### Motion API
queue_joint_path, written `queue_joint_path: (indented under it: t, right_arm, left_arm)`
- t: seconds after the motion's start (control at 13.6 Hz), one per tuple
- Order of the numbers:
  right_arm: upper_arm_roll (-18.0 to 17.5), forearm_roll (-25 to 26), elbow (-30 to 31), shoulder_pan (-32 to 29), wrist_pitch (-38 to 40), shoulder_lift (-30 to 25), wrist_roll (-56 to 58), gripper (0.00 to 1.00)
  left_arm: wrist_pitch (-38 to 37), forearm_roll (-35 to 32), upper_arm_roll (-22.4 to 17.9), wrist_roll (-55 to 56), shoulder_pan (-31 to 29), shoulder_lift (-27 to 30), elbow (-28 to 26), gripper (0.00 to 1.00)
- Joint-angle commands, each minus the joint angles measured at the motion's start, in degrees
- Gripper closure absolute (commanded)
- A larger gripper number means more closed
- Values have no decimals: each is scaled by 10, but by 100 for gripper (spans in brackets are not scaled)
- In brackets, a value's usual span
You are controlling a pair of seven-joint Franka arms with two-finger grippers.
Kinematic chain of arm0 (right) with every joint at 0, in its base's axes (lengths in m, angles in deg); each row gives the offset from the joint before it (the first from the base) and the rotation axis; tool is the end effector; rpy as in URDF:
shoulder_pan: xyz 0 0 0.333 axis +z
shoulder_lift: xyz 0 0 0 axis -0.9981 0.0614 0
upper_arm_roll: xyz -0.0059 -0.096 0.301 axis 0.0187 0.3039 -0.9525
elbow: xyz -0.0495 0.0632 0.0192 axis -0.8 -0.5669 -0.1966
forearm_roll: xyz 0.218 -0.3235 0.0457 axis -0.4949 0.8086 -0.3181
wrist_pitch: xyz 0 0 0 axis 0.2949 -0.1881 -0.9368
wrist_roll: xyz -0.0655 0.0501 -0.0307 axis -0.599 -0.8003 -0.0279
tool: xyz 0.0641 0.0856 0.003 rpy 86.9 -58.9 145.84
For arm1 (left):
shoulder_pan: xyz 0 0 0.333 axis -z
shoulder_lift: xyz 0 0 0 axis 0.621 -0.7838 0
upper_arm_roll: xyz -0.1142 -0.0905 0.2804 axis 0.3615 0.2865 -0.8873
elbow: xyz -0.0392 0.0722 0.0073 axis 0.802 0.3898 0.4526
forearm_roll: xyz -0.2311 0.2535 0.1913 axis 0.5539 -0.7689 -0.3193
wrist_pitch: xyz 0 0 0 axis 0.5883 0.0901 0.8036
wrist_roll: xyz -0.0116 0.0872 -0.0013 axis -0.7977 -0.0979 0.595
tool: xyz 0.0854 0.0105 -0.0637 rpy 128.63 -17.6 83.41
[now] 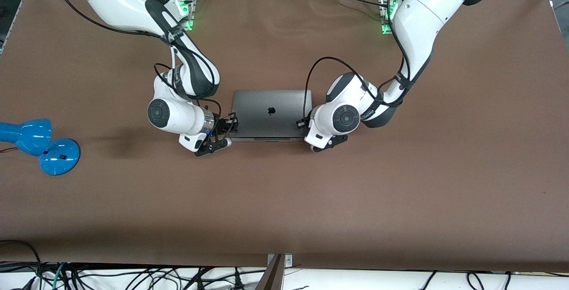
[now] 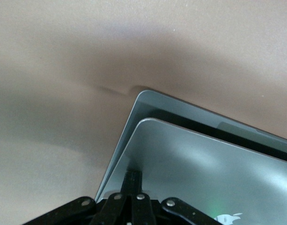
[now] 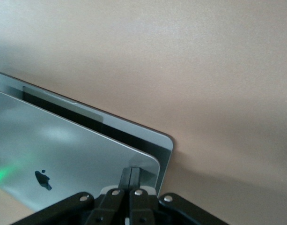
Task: Close laptop with both arms from behind
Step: 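Press the lid down flat onto the keyboard with both grippers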
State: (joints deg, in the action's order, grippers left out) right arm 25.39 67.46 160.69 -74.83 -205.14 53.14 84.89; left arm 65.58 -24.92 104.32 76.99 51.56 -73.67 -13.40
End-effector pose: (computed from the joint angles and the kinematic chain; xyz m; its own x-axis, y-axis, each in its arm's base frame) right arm 0.5847 0.2832 0.2088 0.9582 0.2766 -0.0731 0.2317 -0.9001 -0.3688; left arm 0.5632 -0.3980 0.2019 0.8465 0.3542 -0.3975 0.4147 -0.9069 0.0750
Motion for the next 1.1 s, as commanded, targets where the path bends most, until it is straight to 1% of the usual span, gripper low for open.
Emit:
queue_joint_path:
  t: [0.0, 0.51, 1.03]
  right_arm:
    - [8, 4, -18, 14, -15, 23, 8, 100]
    - [16, 4, -40, 27, -22, 57, 10, 100]
    - [16, 3, -41, 27, -23, 55, 7, 100]
  left_arm:
    - [7, -17, -16, 6, 20, -15, 20, 100]
    - [18, -29, -17, 7, 21, -25, 19, 100]
    - [19, -29, -17, 6, 19, -27, 20, 100]
